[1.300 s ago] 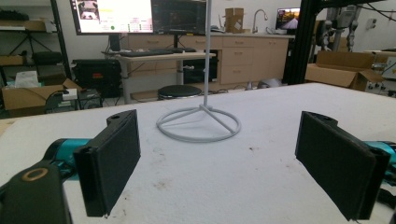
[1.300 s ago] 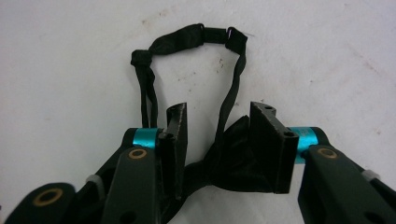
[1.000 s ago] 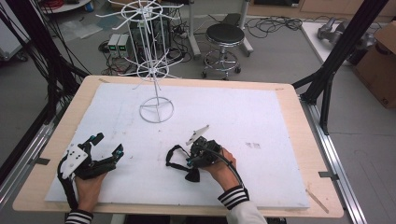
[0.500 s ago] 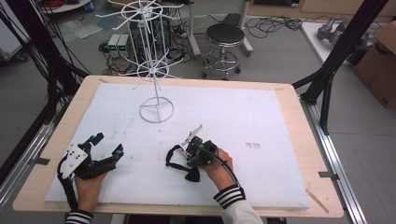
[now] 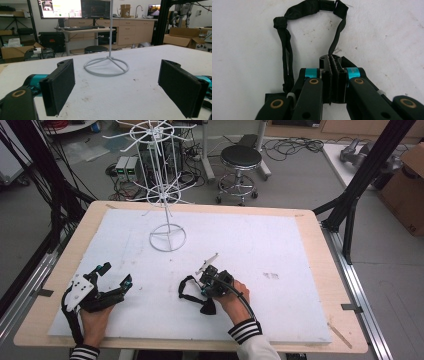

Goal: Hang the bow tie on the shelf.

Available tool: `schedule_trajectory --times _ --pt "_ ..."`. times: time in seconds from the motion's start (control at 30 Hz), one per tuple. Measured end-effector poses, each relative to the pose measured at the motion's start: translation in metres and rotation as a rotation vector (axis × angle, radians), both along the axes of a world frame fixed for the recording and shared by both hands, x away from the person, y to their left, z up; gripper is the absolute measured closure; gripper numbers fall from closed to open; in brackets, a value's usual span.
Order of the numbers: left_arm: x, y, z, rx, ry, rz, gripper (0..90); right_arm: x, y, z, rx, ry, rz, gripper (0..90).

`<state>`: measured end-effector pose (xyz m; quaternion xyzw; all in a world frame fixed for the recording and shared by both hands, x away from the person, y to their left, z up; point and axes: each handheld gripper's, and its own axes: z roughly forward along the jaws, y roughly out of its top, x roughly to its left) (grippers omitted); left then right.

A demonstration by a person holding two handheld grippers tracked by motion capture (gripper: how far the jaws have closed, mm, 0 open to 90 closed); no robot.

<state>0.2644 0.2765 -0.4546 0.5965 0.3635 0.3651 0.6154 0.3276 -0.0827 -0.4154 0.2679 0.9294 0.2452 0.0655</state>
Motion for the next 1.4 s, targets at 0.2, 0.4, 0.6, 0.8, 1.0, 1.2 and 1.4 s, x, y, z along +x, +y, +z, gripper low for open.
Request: schedule_trajectory --times 0.2,0.4,0.6,0.8,1.0,1.2,1.4 --pt "0.0 0.0 0.0 0.0 0.001 -0.001 14.4 -0.001 -0.001 0.0 0.019 -0.008 -0.003 88.1" --pt "0.0 0.0 0.0 0.0 0.0 -0.001 14.5 -0.003 -0.006 0.008 0.11 -0.049 -0.021 88.4" --pt "0.0 0.0 0.0 0.001 0.0 -0.001 14.4 -0.005 -0.013 0.016 0.211 -0.118 -0.024 88.4" --pt "0.0 0.0 0.0 0.002 0.0 -0.001 14.5 -0.007 -0.021 0.023 0.315 -0.183 -0.052 88.4" --pt "0.0 0.0 0.0 0.001 0.0 -0.001 14.4 -0.009 -0.027 0.03 0.396 -0.244 -0.068 88.4" --pt "0.0 0.0 0.0 0.002 0.001 -0.001 14.5 -0.01 -0.037 0.038 0.493 -0.303 -0.108 88.3" --pt "0.0 0.0 0.0 0.003 0.001 -0.001 14.4 -0.009 -0.044 0.044 0.558 -0.329 -0.129 88.4"
